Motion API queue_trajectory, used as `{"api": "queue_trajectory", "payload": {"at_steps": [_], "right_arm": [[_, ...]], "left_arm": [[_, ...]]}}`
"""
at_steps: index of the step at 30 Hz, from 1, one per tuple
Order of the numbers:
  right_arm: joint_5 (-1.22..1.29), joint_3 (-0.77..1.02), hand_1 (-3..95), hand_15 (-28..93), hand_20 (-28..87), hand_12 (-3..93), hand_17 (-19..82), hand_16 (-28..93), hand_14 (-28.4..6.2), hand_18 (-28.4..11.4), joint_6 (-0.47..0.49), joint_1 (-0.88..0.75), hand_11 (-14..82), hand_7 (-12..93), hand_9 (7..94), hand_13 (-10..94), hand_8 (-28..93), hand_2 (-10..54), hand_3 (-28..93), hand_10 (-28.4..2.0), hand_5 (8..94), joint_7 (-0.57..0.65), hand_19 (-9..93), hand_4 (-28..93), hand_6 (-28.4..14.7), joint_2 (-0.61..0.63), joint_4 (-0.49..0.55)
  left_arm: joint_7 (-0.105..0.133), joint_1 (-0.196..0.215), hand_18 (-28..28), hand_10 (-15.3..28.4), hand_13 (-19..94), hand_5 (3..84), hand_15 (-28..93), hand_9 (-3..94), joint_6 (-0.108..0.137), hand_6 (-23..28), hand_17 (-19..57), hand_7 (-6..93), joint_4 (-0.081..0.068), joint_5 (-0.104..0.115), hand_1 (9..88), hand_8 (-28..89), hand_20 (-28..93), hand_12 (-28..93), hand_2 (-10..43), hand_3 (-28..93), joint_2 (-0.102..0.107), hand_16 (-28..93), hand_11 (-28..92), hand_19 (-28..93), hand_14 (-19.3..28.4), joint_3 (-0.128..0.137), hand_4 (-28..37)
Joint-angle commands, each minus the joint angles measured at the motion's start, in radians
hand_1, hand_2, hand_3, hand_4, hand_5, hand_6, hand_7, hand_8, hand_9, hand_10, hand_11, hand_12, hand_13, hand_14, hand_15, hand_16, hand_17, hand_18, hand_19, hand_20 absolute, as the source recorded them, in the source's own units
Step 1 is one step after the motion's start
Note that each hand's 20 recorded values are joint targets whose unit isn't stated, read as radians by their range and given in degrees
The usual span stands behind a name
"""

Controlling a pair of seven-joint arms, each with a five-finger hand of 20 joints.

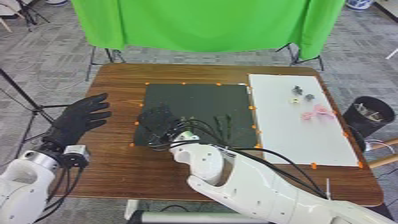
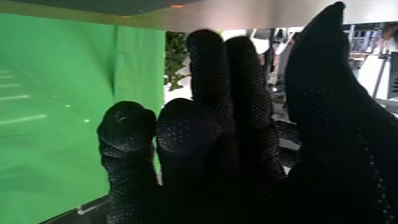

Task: Arrange flowers

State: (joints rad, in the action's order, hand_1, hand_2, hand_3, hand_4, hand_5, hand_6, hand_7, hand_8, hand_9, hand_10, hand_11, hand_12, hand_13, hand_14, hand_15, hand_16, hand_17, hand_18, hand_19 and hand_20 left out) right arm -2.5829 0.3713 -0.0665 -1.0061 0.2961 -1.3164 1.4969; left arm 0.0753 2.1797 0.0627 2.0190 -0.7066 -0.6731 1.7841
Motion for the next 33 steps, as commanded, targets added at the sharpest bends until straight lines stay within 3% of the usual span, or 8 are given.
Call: {"api": "queue_trajectory", "payload": {"at_steps": [1, 6, 7, 8, 10, 15, 24, 33], "right_arm": [[-0.023, 0.058, 31.5, 85, 49, 20.7, 40, 33, -3.8, -19.8, 0.028, -0.019, 26.1, 34, 64.0, 69, -18, -9.5, 86, -8.3, 54.2, 0.002, 93, -28, 0.8, -0.004, 0.057], [0.038, 0.208, 28.0, 85, 49, 20.6, 39, 32, -4.3, -20.0, 0.082, -0.071, 25.9, 34, 62.6, 69, -17, -9.3, 87, -9.3, 51.9, -0.059, 93, -28, 0.0, 0.038, 0.165], [0.043, 0.246, 27.7, 85, 49, 20.7, 39, 32, -4.4, -20.0, 0.100, -0.087, 25.9, 34, 62.2, 68, -17, -9.2, 87, -9.5, 51.5, -0.061, 93, -28, -0.3, 0.052, 0.187], [0.050, 0.264, 27.4, 85, 49, 20.7, 39, 32, -4.6, -20.2, 0.087, -0.081, 25.7, 33, 61.2, 68, -16, -9.0, 87, -10.0, 50.7, -0.057, 93, -28, -0.5, 0.077, 0.195], [0.043, 0.336, 27.0, 84, 49, 21.1, 38, 32, -4.9, -20.2, 0.141, -0.102, 25.8, 33, 59.7, 67, -16, -9.0, 86, -10.3, 49.1, -0.050, 93, -28, -0.7, 0.130, 0.229], [0.092, 0.441, 26.4, 85, 48, 21.9, 34, 31, -5.9, -20.3, 0.135, -0.135, 26.0, 33, 51.9, 62, -15, -9.5, 88, -11.2, 42.8, 0.038, 91, -28, -2.3, 0.284, 0.258], [0.119, 0.487, 23.4, 84, 49, 21.7, 34, 27, -9.0, -21.2, 0.131, -0.189, 24.7, 30, 42.6, 55, -13, -9.5, 88, -14.1, 36.8, 0.157, 90, -28, -6.0, 0.542, 0.200], [0.107, 0.670, 22.8, 67, 46, 21.1, 33, 20, -8.6, -20.6, 0.129, -0.384, 25.0, 30, 42.2, 51, -13, -9.5, 88, -13.2, 37.5, 0.259, 89, -28, -5.9, 0.680, 0.243]], "left_arm": [[0.022, 0.042, 22.7, 12.7, 20, 30.0, 33, 25.4, 0.014, 4.3, -9.5, 18.8, 0.013, 0.005, 24.9, -11, 7, 14, 1.1, 70, -0.002, -1, 22, 46, 16.5, 0.016, -26.6], [0.088, 0.167, 22.8, 12.8, 20, 30.0, 33, 25.4, 0.072, 4.3, -9.5, 18.8, 0.051, 0.031, 24.9, -11, 6, 14, 1.1, 70, -0.014, -1, 22, 46, 16.4, 0.082, -26.7], [0.080, 0.176, 22.8, 12.8, 20, 30.0, 33, 25.4, 0.068, 4.3, -9.5, 18.8, 0.054, 0.027, 24.9, -11, 6, 14, 1.1, 70, -0.026, -1, 22, 46, 16.4, 0.090, -26.7], [0.098, 0.194, 22.8, 12.8, 20, 30.0, 33, 25.4, 0.080, 4.3, -9.5, 18.9, 0.059, 0.036, 24.9, -11, 6, 14, 1.1, 70, -0.024, -1, 22, 46, 16.5, 0.093, -26.7], [0.090, 0.202, 22.8, 12.8, 20, 30.0, 33, 25.4, 0.076, 4.3, -9.5, 18.9, 0.062, 0.032, 24.9, -11, 6, 14, 1.1, 70, -0.037, -1, 22, 46, 16.5, 0.096, -26.7], [0.091, 0.230, 22.8, 12.9, 20, 30.1, 33, 25.4, 0.080, 4.3, -9.5, 18.8, 0.071, 0.033, 24.9, -11, 6, 14, 1.1, 70, -0.055, -1, 22, 46, 16.6, 0.106, -26.7], [0.101, 0.263, 22.8, 12.9, 20, 30.0, 33, 25.4, 0.080, 4.3, -9.5, 18.8, 0.080, 0.036, 24.9, -11, 6, 14, 1.1, 70, -0.067, -1, 22, 46, 16.6, 0.111, -26.6], [0.105, 0.289, 22.8, 12.9, 20, 30.1, 33, 25.5, 0.082, 4.3, -9.5, 18.8, 0.086, 0.034, 24.8, -11, 6, 14, 1.0, 70, -0.077, -1, 22, 46, 16.5, 0.122, -26.6]]}}
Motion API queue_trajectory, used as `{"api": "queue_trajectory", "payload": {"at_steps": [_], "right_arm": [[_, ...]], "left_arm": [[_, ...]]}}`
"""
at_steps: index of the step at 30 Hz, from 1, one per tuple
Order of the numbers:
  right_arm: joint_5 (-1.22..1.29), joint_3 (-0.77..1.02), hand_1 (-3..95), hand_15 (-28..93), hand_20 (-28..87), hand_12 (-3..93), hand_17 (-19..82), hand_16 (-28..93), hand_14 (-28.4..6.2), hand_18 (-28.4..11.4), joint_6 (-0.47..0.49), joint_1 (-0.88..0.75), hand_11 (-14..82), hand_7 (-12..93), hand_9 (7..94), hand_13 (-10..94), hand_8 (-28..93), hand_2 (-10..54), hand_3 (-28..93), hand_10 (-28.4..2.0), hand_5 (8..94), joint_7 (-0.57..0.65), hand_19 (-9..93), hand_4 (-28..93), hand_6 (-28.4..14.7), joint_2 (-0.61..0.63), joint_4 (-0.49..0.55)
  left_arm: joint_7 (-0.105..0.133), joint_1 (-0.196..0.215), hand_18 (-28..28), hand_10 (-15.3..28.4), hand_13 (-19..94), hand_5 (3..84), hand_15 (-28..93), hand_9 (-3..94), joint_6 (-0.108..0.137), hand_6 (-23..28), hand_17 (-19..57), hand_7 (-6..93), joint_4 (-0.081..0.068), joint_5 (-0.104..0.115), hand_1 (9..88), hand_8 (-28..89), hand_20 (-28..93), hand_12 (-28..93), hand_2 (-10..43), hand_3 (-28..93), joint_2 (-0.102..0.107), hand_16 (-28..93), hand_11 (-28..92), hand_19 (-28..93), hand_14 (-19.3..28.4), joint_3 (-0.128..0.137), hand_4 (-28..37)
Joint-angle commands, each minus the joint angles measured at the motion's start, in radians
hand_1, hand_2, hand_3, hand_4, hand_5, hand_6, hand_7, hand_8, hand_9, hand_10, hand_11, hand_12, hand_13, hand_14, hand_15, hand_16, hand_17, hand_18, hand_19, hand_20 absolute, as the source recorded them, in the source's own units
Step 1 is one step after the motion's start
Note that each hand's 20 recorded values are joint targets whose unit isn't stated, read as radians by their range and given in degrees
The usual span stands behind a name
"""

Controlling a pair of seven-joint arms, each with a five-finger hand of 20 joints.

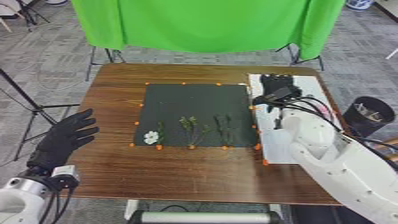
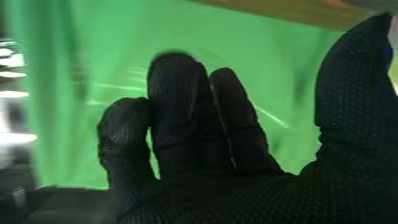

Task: Arrange flowers

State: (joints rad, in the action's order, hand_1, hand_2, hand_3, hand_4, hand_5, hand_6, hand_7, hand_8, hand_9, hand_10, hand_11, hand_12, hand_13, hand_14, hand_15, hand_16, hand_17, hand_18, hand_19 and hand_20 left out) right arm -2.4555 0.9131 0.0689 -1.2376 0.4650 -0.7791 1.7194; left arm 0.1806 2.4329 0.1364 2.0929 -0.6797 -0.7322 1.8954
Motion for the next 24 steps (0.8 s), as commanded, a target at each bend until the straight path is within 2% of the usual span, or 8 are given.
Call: {"api": "queue_trajectory", "payload": {"at_steps": [1, 4, 5, 8, 14, 17, 21, 24], "right_arm": [[-0.022, 0.149, 22.8, 66, 45, 21.1, 33, 19, -8.7, -20.5, 0.002, -0.171, 25.0, 30, 42.3, 50, -13, -9.5, 88, -13.2, 37.8, 0.094, 88, -28, -5.8, 0.146, 0.028], [-0.031, 0.183, 22.7, 61, 44, 21.0, 31, 18, -9.7, -20.6, 0.016, -0.211, 24.8, 31, 43.9, 47, -14, -9.5, 89, -13.1, 38.9, 0.109, 85, -28, -5.5, 0.164, 0.043], [-0.029, 0.199, 22.8, 59, 43, 21.1, 30, 16, -10.1, -20.6, 0.027, -0.230, 24.9, 31, 44.2, 46, -14, -9.5, 89, -13.0, 39.1, 0.107, 84, -28, -5.4, 0.166, 0.048], [-0.041, 0.212, 23.2, 55, 41, 21.0, 28, 14, -9.9, -20.6, 0.058, -0.253, 25.1, 32, 44.4, 45, -14, -9.5, 89, -12.8, 39.3, 0.101, 81, -28, -5.2, 0.174, 0.051], [-0.026, 0.220, 24.6, 56, 40, 21.1, 26, 15, -10.1, -20.7, 0.106, -0.263, 25.4, 32, 44.2, 42, -15, -9.5, 91, -12.1, 39.6, 0.082, 78, -28, -4.7, 0.172, 0.033], [-0.030, 0.211, 28.8, 58, 39, 21.3, 24, 15, -9.7, -20.9, 0.123, -0.256, 26.4, 34, 43.9, 40, -14, -9.5, 93, -11.3, 38.9, 0.075, 76, -25, -4.6, 0.172, 0.020], [-0.041, 0.184, 32.0, 60, 40, 21.1, 23, 15, -8.7, -21.0, 0.073, -0.244, 27.4, 37, 43.8, 40, -15, -9.5, 93, -10.5, 37.5, 0.064, 76, -24, -4.2, 0.175, -0.009], [-0.034, 0.179, 34.4, 61, 41, 20.6, 25, 16, -6.8, -20.2, 0.059, -0.242, 29.0, 42, 48.4, 47, -19, -9.5, 93, -8.9, 38.4, 0.050, 78, -26, -0.9, 0.176, -0.014]], "left_arm": [[-0.002, 0.038, 22.8, 12.9, 20, 30.1, 33, 25.5, 0.009, 4.4, -9.5, 18.8, 0.013, 0.007, 24.8, -11, 6, 14, 1.0, 70, -0.020, -1, 22, 46, 16.5, 0.011, -26.6], [0.003, 0.035, 22.8, 13.0, 20, 30.1, 33, 25.5, 0.008, 4.4, -9.5, 18.9, 0.010, 0.008, 24.9, -11, 6, 14, 1.2, 70, -0.016, -1, 22, 46, 16.5, 0.007, -26.6], [-0.006, 0.030, 22.8, 13.0, 20, 30.1, 33, 25.5, 0.002, 4.3, -9.5, 18.9, 0.009, 0.005, 24.9, -11, 6, 14, 1.1, 70, -0.020, -1, 22, 46, 16.5, 0.007, -26.5], [-0.005, 0.032, 22.7, 12.9, 20, 30.1, 33, 25.5, 0.000, 4.3, -9.5, 18.8, 0.009, 0.004, 24.9, -11, 6, 14, 1.1, 70, -0.020, -1, 22, 46, 16.5, 0.008, -26.5], [-0.010, 0.034, 22.8, 12.8, 20, 30.1, 33, 25.5, 0.004, 4.3, -9.5, 19.0, 0.011, 0.003, 24.8, -11, 6, 14, 1.1, 70, -0.023, -1, 22, 46, 16.6, 0.011, -26.5], [-0.006, 0.037, 22.8, 12.8, 21, 30.2, 33, 25.5, 0.004, 4.3, -9.5, 19.2, 0.012, 0.005, 24.9, -11, 6, 14, 1.2, 70, -0.022, -1, 22, 46, 16.6, 0.010, -26.6], [-0.004, 0.038, 22.8, 12.9, 21, 30.2, 33, 25.6, 0.007, 4.3, -9.5, 19.2, 0.013, 0.006, 24.9, -11, 6, 14, 1.2, 70, -0.022, -1, 22, 46, 16.6, 0.009, -26.6], [-0.004, 0.038, 22.8, 12.9, 21, 30.4, 33, 25.6, 0.006, 4.4, -9.5, 19.0, 0.013, 0.006, 24.8, -11, 6, 14, 1.2, 70, -0.023, -1, 22, 46, 16.6, 0.009, -26.6]]}}
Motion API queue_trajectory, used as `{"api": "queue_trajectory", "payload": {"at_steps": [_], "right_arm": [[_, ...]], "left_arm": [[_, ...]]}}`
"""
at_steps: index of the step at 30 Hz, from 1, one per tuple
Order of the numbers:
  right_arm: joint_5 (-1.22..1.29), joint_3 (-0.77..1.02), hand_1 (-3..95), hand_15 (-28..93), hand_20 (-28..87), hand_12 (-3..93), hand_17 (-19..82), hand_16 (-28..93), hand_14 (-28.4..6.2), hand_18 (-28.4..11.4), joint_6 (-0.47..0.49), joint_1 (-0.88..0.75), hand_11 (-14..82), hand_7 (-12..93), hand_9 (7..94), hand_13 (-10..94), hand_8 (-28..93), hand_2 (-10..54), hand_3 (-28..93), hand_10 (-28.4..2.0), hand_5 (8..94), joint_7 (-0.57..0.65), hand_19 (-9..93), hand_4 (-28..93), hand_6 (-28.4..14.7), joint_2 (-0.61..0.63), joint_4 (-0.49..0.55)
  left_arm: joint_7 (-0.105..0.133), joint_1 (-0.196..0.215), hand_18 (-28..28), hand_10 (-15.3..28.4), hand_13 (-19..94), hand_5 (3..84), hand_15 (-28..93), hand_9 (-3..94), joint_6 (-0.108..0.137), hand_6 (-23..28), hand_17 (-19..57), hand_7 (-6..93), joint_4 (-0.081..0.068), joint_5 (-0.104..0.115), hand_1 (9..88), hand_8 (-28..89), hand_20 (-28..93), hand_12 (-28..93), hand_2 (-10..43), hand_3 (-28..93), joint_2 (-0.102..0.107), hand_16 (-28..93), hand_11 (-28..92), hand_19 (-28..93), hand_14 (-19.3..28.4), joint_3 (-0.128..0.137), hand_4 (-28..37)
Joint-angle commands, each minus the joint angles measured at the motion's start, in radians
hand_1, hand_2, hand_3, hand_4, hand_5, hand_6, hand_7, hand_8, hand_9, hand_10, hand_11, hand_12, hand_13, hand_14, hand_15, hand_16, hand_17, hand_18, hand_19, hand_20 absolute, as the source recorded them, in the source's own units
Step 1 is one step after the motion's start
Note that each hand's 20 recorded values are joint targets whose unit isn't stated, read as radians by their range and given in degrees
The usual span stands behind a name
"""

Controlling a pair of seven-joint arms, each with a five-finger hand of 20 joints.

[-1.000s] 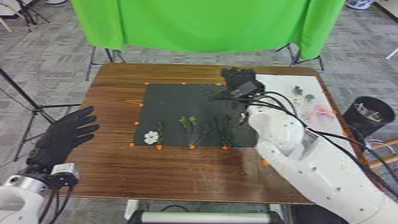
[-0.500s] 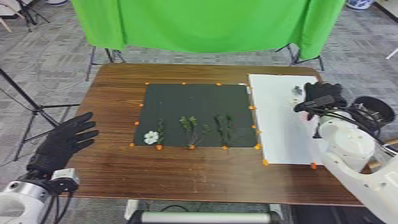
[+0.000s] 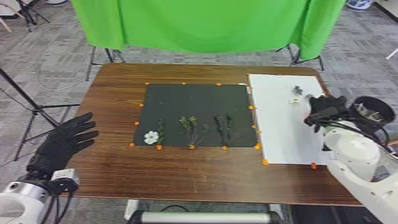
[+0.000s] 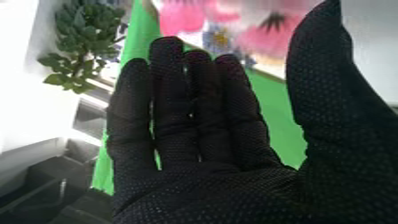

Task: Arrange flowers

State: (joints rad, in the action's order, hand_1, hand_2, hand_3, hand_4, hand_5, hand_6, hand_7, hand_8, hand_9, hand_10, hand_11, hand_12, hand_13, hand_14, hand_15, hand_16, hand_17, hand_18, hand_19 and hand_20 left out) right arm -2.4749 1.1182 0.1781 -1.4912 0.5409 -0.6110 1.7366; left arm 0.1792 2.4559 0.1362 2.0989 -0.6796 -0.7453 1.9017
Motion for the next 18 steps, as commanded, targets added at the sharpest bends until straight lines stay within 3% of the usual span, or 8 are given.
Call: {"api": "queue_trajectory", "payload": {"at_steps": [1, 4, 8, 9, 11, 14, 18], "right_arm": [[-0.019, -0.024, 34.6, 61, 42, 20.6, 25, 16, -6.6, -20.2, -0.057, 0.010, 29.2, 42, 49.1, 47, -19, -9.5, 93, -8.5, 38.5, -0.043, 78, -27, -0.7, 0.006, -0.035], [-0.031, -0.046, 35.5, 60, 42, 20.7, 26, 20, -5.2, -19.8, -0.102, 0.025, 29.1, 42, 50.7, 51, -20, -9.5, 93, -8.4, 39.0, -0.066, 78, -28, 0.2, 0.006, -0.048], [-0.040, -0.109, 36.9, 58, 43, 21.0, 28, 28, -3.1, -19.3, -0.240, 0.054, 28.9, 42, 52.5, 57, -20, -9.5, 89, -8.0, 42.0, -0.068, 80, -28, 2.3, 0.012, -0.081], [-0.038, -0.116, 38.2, 57, 44, 21.9, 30, 31, -2.1, -19.5, -0.268, 0.058, 29.3, 43, 61.2, 61, -21, -9.5, 87, -7.2, 46.3, -0.078, 82, -28, 3.7, 0.011, -0.088], [-0.039, -0.134, 39.0, 58, 44, 27.7, 31, 33, -2.1, -19.4, -0.324, 0.065, 25.6, 43, 67.5, 64, -21, -9.5, 86, -6.1, 50.1, -0.079, 83, -28, 4.5, 0.012, -0.100], [-0.035, -0.137, 45.1, 59, 44, 41.2, 35, 35, -1.9, -19.5, -0.337, 0.068, 15.4, 51, 81.5, 71, -6, -9.5, 83, -3.9, 59.0, -0.083, 86, -28, 5.0, 0.008, -0.105], [-0.040, -0.122, 46.9, 60, 45, 45.0, 38, 35, -2.4, -19.5, -0.365, 0.064, 13.5, 49, 90.5, 75, -3, -9.5, 85, -4.1, 70.1, -0.094, 88, -28, 5.1, 0.002, -0.099]], "left_arm": [[-0.002, 0.020, 22.8, 12.9, 21, 30.4, 33, 25.7, 0.009, 4.4, -9.5, 18.9, 0.010, 0.007, 24.8, -11, 6, 14, 1.2, 70, -0.011, -1, 22, 46, 16.6, 0.005, -26.6], [-0.001, 0.015, 22.8, 12.9, 21, 30.5, 33, 25.7, 0.009, 4.4, -9.5, 18.9, 0.007, 0.008, 24.9, -11, 6, 14, 1.2, 70, -0.010, -1, 22, 46, 16.6, 0.003, -26.7], [-0.001, 0.015, 22.8, 12.9, 21, 30.6, 33, 25.8, 0.009, 4.4, -9.5, 18.9, 0.008, 0.007, 24.9, -11, 6, 14, 1.2, 70, -0.010, -1, 22, 46, 16.6, 0.002, -26.8], [-0.002, 0.015, 22.8, 12.9, 21, 30.6, 33, 25.8, 0.008, 4.4, -9.5, 18.9, 0.008, 0.007, 24.9, -11, 6, 14, 1.3, 70, -0.011, -1, 22, 46, 16.6, 0.002, -26.8], [-0.001, 0.015, 22.8, 12.9, 21, 30.6, 33, 26.0, 0.010, 4.4, -9.5, 18.9, 0.009, 0.008, 25.0, -11, 6, 14, 1.3, 70, -0.010, -2, 22, 46, 16.6, 0.001, -26.8], [0.000, 0.020, 22.8, 12.9, 21, 30.6, 33, 26.0, 0.014, 4.4, -9.4, 18.9, 0.011, 0.010, 25.0, -11, 6, 14, 1.3, 70, -0.011, -2, 22, 46, 16.6, 0.005, -26.9], [0.005, 0.028, 22.7, 13.0, 21, 30.6, 33, 26.1, 0.017, 4.4, -9.4, 18.9, 0.013, 0.011, 25.0, -11, 6, 14, 1.4, 70, -0.012, -2, 22, 46, 16.6, 0.010, -27.0]]}}
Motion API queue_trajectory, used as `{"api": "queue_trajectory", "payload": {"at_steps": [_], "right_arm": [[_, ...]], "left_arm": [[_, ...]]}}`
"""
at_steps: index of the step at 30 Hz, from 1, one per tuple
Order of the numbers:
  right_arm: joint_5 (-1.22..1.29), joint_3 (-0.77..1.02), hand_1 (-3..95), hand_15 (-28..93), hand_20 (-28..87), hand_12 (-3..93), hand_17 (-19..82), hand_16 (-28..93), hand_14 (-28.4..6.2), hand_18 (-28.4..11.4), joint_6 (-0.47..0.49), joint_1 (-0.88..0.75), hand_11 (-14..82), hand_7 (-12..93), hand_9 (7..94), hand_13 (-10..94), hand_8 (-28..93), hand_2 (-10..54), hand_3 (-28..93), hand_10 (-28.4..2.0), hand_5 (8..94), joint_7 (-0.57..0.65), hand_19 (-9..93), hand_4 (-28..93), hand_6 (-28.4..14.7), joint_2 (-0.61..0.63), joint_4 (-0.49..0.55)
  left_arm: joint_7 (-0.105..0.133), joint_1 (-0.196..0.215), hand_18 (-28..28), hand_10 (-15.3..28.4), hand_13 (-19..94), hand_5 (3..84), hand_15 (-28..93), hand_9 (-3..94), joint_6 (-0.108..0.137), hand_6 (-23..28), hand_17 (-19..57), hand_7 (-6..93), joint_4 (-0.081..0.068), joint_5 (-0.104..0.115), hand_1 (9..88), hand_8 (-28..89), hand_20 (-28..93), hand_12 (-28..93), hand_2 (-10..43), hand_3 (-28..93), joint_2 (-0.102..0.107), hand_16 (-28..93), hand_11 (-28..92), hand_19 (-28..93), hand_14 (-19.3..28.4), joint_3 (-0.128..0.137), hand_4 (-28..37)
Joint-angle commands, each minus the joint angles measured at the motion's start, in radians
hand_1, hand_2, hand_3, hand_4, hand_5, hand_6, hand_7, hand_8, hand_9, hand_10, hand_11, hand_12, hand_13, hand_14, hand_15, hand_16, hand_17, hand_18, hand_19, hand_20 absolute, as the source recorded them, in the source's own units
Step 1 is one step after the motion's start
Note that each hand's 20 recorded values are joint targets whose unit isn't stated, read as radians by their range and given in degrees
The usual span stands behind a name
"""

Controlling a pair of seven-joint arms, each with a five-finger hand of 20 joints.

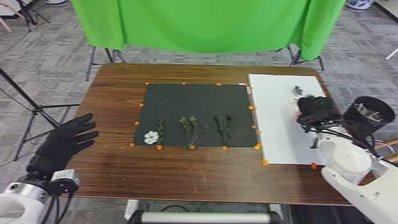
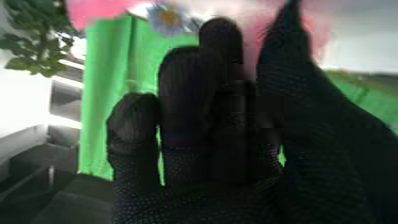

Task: Arrange flowers

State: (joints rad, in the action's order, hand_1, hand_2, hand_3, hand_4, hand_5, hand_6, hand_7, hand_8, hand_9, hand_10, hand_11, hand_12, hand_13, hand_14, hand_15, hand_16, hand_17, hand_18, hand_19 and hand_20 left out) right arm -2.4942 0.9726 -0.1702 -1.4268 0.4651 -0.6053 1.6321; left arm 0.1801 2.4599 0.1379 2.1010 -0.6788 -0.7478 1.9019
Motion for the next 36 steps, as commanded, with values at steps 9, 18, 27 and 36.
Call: {"api": "queue_trajectory", "payload": {"at_steps": [9, 18, 27, 36], "right_arm": [[-0.034, 0.037, 45.8, 60, 45, 45.2, 38, 36, -2.2, -20.0, -0.066, 0.018, 13.3, 47, 92.2, 77, -4, -9.5, 88, -4.2, 73.4, -0.036, 89, -28, 5.2, -0.030, 0.069], [-0.023, -0.168, 45.5, 61, 45, 45.7, 39, 36, -2.3, -20.2, -0.091, 0.248, 12.9, 47, 93.0, 77, -4, -9.5, 89, -4.4, 74.3, -0.111, 90, -28, 5.0, -0.154, 0.038], [-0.030, -0.394, 45.5, 61, 45, 45.9, 39, 36, -2.1, -20.1, -0.083, 0.461, 12.8, 46, 93.1, 77, -3, -9.5, 88, -4.3, 74.4, -0.184, 90, -28, 4.9, -0.409, -0.093], [-0.051, -0.551, 45.3, 61, 45, 45.9, 39, 36, -2.1, -20.1, -0.050, 0.561, 12.8, 46, 93.2, 77, -3, -9.5, 88, -4.2, 74.4, -0.213, 90, -27, 4.9, -0.563, -0.182]], "left_arm": [[0.010, 0.023, 22.7, 13.0, 21, 30.8, 34, 26.2, 0.021, 4.5, -9.4, 18.9, 0.011, 0.014, 25.0, -11, 6, 14, 1.4, 70, -0.008, -2, 22, 46, 16.6, 0.005, -26.9], [0.001, 0.031, 22.7, 12.9, 21, 30.8, 34, 26.2, 0.022, 4.5, -9.4, 18.8, 0.013, 0.012, 24.9, -11, 6, 14, 1.4, 70, -0.015, -2, 22, 46, 16.6, 0.017, -27.0], [-0.028, -0.021, 22.7, 12.9, 21, 30.8, 34, 26.2, -0.002, 4.5, -9.4, 18.9, -0.001, -0.001, 24.9, -11, 6, 14, 1.5, 70, -0.011, -2, 22, 46, 16.6, -0.012, -27.0], [-0.019, -0.027, 22.7, 12.9, 21, 30.3, 34, 26.0, 0.010, 4.3, -9.4, 18.9, -0.004, 0.004, 24.9, -11, 6, 13, 1.5, 70, 0.008, -2, 22, 46, 16.6, -0.021, -27.0]]}}
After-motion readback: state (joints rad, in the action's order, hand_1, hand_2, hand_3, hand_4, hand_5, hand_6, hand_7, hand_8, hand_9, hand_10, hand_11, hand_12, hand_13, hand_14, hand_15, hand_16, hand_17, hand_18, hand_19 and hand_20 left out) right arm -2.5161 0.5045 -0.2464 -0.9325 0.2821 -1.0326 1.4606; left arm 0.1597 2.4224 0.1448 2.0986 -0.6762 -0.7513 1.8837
